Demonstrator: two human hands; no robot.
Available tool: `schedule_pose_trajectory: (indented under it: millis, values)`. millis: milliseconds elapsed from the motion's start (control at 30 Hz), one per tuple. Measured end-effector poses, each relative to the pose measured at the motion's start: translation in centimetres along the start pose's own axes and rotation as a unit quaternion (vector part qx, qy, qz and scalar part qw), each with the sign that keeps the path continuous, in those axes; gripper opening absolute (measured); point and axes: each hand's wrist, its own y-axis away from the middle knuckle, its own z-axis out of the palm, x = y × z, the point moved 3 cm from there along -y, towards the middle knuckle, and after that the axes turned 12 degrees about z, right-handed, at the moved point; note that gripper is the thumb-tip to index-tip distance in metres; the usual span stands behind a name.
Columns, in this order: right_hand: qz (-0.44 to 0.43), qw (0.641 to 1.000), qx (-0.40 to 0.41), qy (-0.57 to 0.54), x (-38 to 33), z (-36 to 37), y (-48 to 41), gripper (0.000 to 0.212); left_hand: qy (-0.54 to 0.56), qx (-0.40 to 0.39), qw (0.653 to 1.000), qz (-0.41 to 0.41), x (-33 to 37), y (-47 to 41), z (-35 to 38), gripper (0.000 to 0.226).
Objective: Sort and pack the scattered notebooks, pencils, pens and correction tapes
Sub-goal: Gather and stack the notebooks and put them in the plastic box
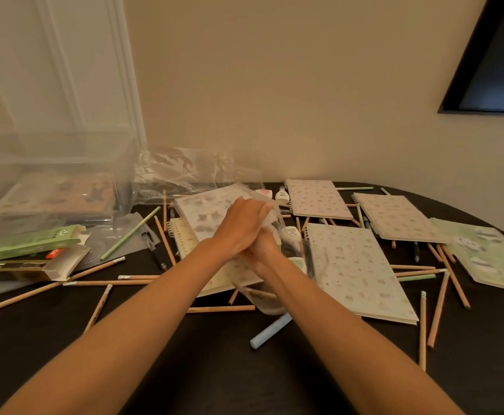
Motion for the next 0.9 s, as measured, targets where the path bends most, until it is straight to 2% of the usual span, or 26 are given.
schedule_pose_trajectory:
  millis: [33,100,200,233,333,400,500,600,667,767,833,900]
  values:
    - [0.018,0.993,-0.121,-0.007,-0.2,-0.1,0.6,0.026,0.004,-0.008,1.000,-0.003,-0.1,0.0,0.1,0.038]
    - [0.004,0.993,-0.114,0.013,-0.2,-1.6,-0.2,0.020,0.012,-0.041,0.999,-0.023,-0.5,-0.2,0.3,0.039]
    - [0.045,0.989,-0.031,0.138,0.2,-3.5,-0.7,0.028,0.058,-0.108,0.989,-0.079,-1.5,0.3,1.2,0.040]
    - [0.040,0.988,-0.021,0.145,0.3,-3.8,-0.9,0.030,0.080,-0.121,0.985,-0.097,-1.5,0.5,1.6,0.037]
    - [0.026,0.991,-0.052,0.124,0.9,-4.6,-0.2,0.017,0.149,-0.110,0.966,-0.180,-1.6,0.6,1.6,0.014]
    - [0.032,0.989,-0.086,0.113,0.9,-5.3,0.5,0.013,0.211,-0.113,0.946,-0.219,-1.3,0.6,1.0,0.011]
    - [0.051,0.985,-0.097,0.136,0.3,-7.8,1.7,0.020,0.245,-0.126,0.937,-0.215,-0.6,0.1,0.5,0.021]
    - [0.019,0.989,-0.116,0.092,-1.1,-11.2,3.2,0.014,0.139,-0.043,0.971,-0.190,1.3,-1.5,1.0,0.028]
    - [-0.008,0.991,-0.117,0.071,-1.8,-13.5,4.1,0.015,0.092,0.013,0.985,-0.144,3.4,-2.8,1.8,0.038]
    - [-0.038,0.992,-0.122,0.025,-2.5,-17.4,4.8,0.013,0.074,0.022,0.994,-0.082,6.7,-4.7,3.7,0.025]
    - [-0.058,0.994,-0.087,-0.008,-2.7,-20.8,5.0,0.012,0.081,0.010,0.995,-0.061,9.2,-6.2,5.7,0.023]
    - [-0.072,0.997,0.002,-0.027,-2.7,-25.0,4.6,0.014,0.101,-0.015,0.993,-0.058,11.8,-7.5,8.2,0.030]
